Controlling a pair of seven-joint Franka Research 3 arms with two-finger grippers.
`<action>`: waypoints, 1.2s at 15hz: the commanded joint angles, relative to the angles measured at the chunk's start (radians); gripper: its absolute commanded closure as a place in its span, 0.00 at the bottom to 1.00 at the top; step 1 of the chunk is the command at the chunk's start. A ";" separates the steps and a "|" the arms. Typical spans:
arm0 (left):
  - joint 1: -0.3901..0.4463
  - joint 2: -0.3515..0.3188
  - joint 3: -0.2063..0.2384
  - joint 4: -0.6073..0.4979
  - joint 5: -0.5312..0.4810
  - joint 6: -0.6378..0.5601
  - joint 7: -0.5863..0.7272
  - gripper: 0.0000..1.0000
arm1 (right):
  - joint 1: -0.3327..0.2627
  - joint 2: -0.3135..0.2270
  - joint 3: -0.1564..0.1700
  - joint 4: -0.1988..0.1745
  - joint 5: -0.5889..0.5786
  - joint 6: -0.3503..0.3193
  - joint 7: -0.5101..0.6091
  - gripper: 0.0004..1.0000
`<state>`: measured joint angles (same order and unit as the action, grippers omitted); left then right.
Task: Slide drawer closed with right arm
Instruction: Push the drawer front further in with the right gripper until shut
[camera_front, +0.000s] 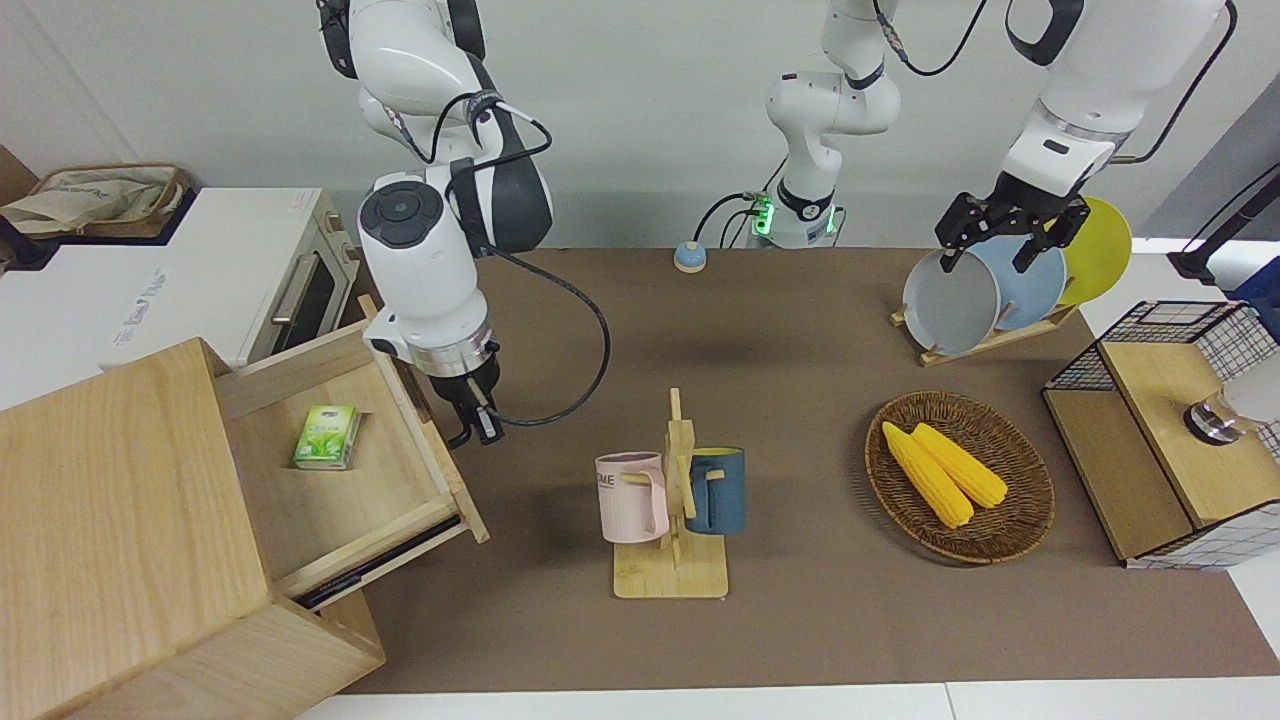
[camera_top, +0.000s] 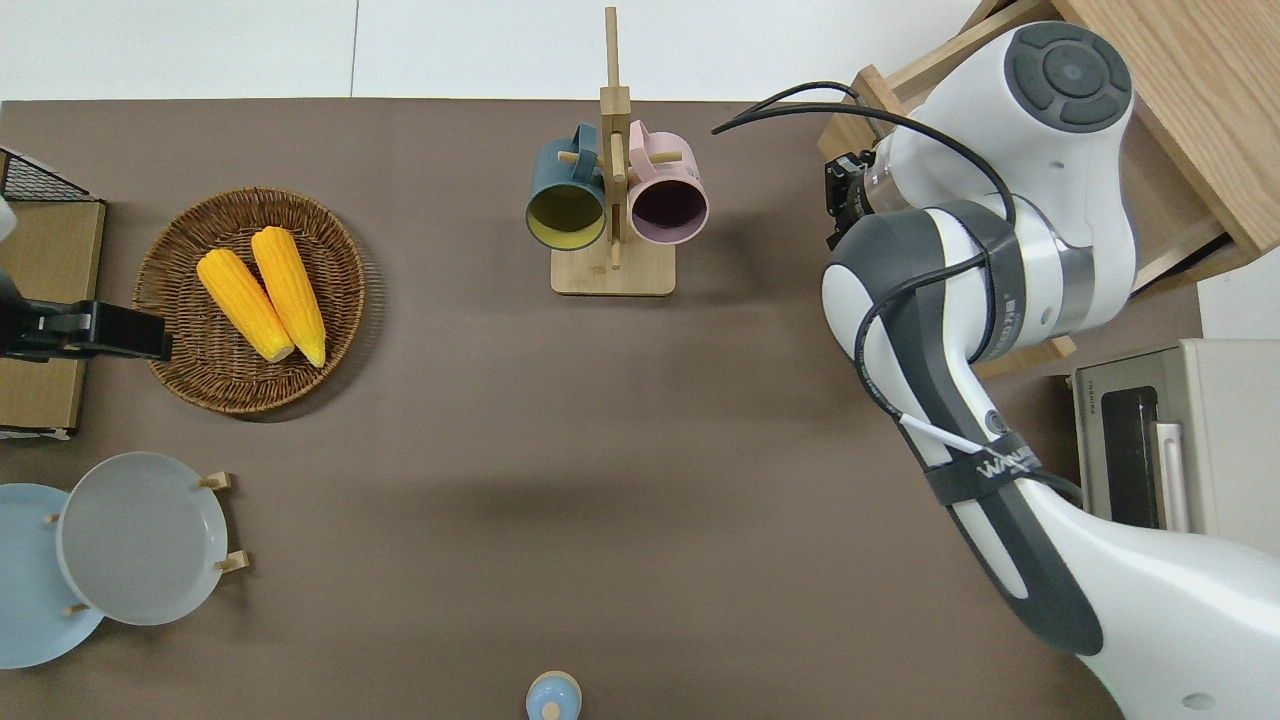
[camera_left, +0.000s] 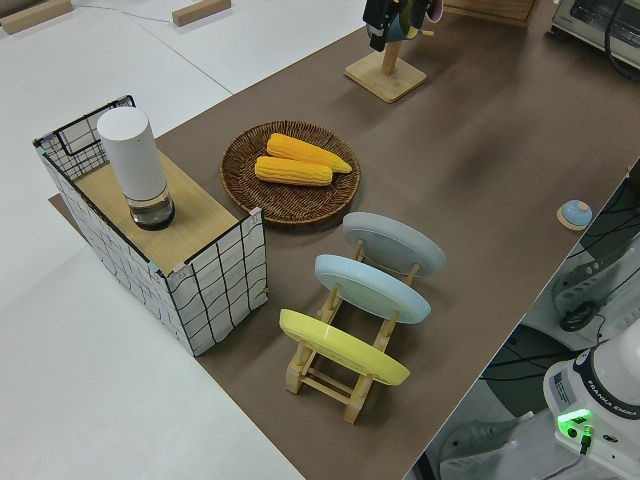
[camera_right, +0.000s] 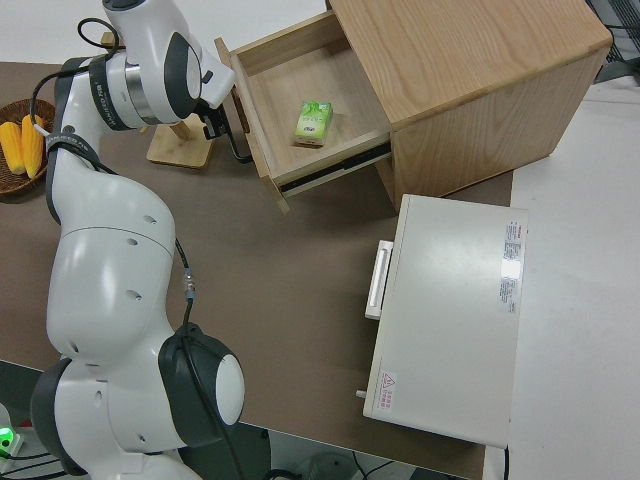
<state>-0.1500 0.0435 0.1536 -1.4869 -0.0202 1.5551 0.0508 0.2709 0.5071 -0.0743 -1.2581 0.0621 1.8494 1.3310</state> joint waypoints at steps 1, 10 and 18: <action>-0.017 0.013 0.017 0.020 0.012 0.000 0.008 0.00 | -0.056 0.002 0.005 -0.001 0.016 0.020 -0.107 1.00; -0.017 0.013 0.017 0.020 0.012 0.000 0.008 0.00 | -0.133 0.004 0.013 0.003 0.027 0.036 -0.213 1.00; -0.017 0.013 0.017 0.020 0.012 0.000 0.008 0.00 | -0.217 0.004 0.016 0.005 0.088 0.057 -0.263 1.00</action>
<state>-0.1500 0.0435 0.1536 -1.4869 -0.0202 1.5551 0.0508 0.1133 0.5071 -0.0717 -1.2567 0.0770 1.8853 1.1189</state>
